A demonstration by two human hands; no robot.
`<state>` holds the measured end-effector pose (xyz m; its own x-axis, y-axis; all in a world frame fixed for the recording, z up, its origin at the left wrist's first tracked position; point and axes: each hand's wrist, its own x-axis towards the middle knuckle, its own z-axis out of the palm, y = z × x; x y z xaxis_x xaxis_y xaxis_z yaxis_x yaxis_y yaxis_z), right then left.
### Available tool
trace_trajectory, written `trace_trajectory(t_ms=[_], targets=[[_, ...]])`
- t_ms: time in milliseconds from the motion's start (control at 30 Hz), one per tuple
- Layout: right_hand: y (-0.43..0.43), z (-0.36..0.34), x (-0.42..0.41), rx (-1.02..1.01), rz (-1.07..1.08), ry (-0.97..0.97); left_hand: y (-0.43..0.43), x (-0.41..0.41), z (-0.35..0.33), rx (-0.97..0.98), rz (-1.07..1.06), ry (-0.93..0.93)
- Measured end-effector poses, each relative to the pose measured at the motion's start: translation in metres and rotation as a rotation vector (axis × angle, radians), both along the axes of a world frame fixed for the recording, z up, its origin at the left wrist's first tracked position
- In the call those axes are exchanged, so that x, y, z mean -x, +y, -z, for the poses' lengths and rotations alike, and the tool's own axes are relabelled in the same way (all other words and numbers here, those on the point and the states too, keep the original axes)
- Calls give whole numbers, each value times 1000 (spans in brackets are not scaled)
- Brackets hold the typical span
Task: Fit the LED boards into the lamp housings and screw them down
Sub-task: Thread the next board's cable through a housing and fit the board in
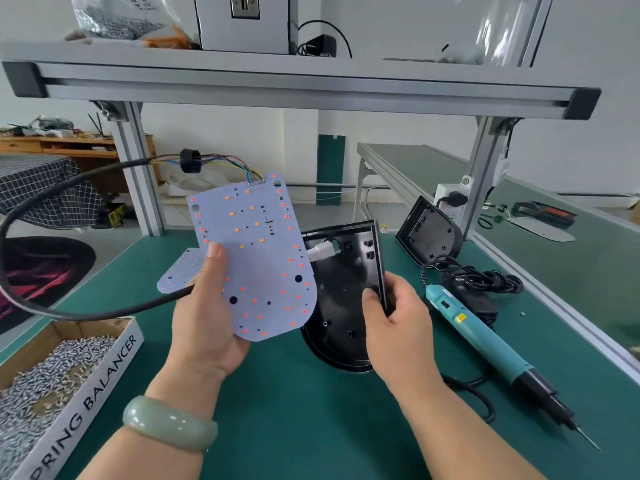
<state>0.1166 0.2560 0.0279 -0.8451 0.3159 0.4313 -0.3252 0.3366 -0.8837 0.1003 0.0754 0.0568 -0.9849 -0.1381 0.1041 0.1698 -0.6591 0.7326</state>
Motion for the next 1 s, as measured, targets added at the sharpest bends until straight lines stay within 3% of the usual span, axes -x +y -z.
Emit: trace_trajectory(t_ms=[200,367,500,567,700,867,1000], targets=[[0,3,-1,-25,-21,26,1,-1,0,61,-28,-1],[0,4,-2,-61,-67,52,9,-7,-5,153,99,142],[-4,1,-5,-54,-158,44,16,2,-7,117,80,61],[-12,2,-4,46,-153,-6,21,3,-4,191,136,51],[-14,3,0,459,-171,-189,20,-2,4,359,325,42],[-13,1,2,660,-226,-264,19,-1,7,731,14,-17],[-9,2,3,786,-437,-313,18,-4,8,570,216,-62]])
